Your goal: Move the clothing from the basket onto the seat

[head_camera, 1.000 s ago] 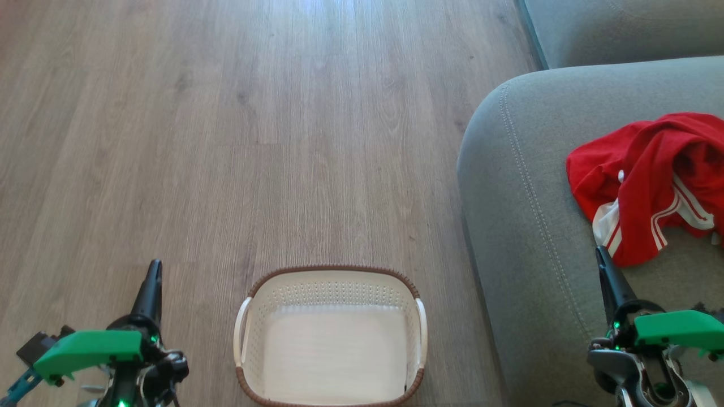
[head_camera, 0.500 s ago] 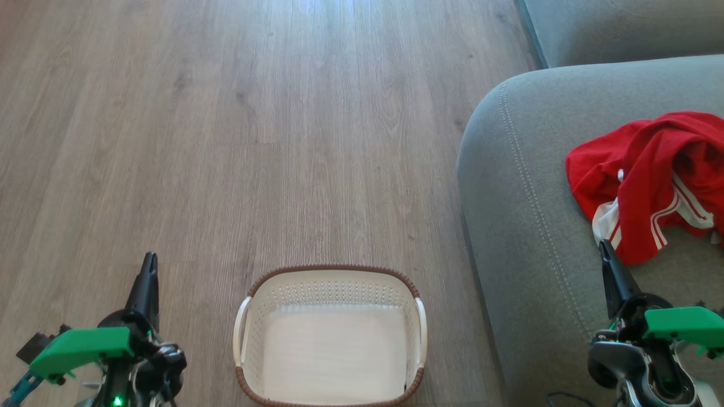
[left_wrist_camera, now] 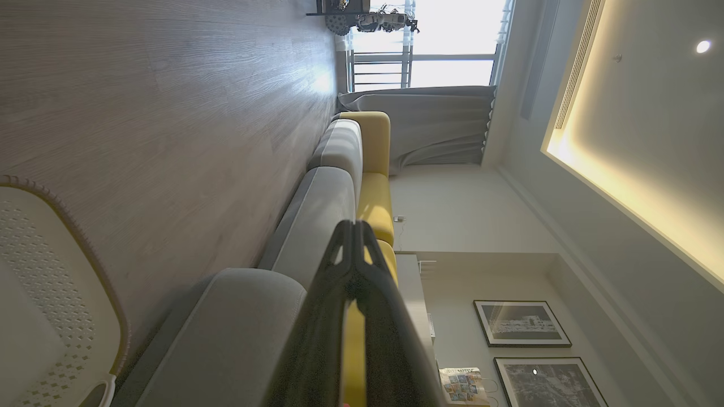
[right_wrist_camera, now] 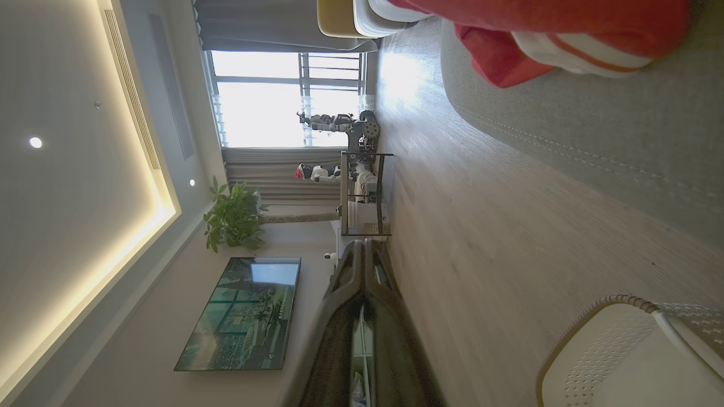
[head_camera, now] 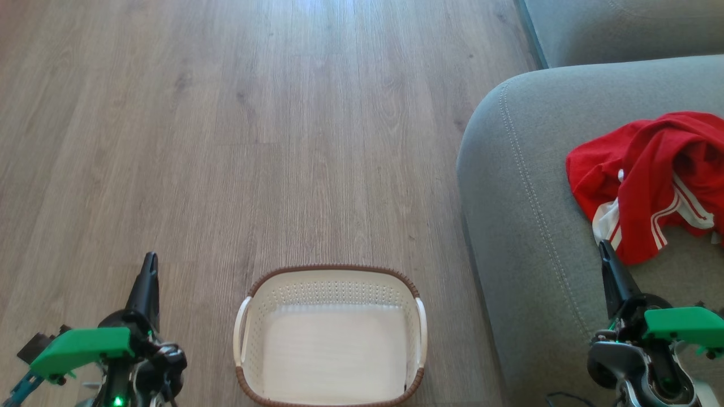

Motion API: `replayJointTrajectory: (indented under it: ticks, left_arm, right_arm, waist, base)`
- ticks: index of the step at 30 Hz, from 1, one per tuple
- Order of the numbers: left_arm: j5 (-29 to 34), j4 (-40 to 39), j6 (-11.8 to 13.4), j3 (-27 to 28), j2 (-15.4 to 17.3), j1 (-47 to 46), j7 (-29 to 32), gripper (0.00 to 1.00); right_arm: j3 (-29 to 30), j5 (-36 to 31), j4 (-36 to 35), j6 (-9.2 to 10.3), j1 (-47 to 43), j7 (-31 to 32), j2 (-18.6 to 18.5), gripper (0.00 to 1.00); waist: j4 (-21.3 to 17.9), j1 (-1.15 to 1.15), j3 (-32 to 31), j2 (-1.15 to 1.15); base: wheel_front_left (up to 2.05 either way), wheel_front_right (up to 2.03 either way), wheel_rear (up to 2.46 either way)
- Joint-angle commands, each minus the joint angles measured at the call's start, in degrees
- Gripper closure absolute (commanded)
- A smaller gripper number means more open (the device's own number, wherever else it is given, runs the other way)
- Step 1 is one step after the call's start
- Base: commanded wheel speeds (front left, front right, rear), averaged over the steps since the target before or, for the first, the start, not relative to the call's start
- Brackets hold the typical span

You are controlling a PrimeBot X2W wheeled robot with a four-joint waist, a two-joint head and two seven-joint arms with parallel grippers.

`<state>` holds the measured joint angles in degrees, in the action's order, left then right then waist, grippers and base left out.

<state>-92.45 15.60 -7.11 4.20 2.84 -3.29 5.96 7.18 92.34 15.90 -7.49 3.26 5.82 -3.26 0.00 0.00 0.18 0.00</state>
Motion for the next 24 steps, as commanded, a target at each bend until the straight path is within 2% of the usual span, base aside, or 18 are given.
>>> replayJointTrajectory:
  ticks: [1,24]
  left_arm:
    - [0.0,-1.5,-0.4,2.0,0.3,-2.9,0.2,1.0]
    - [0.1,-1.5,-0.4,2.1,0.2,-2.9,0.3,1.0]
  right_arm:
    - [-0.9,0.1,-1.9,0.0,2.9,0.4,0.1,1.0]
    - [-0.8,0.0,-1.9,0.0,2.9,0.5,0.2,1.0]
  waist:
    - [0.0,0.0,0.0,0.0]
    - [0.0,0.0,0.0,0.0]
  base:
    - [0.0,0.0,0.0]
    - [0.0,0.0,0.0]
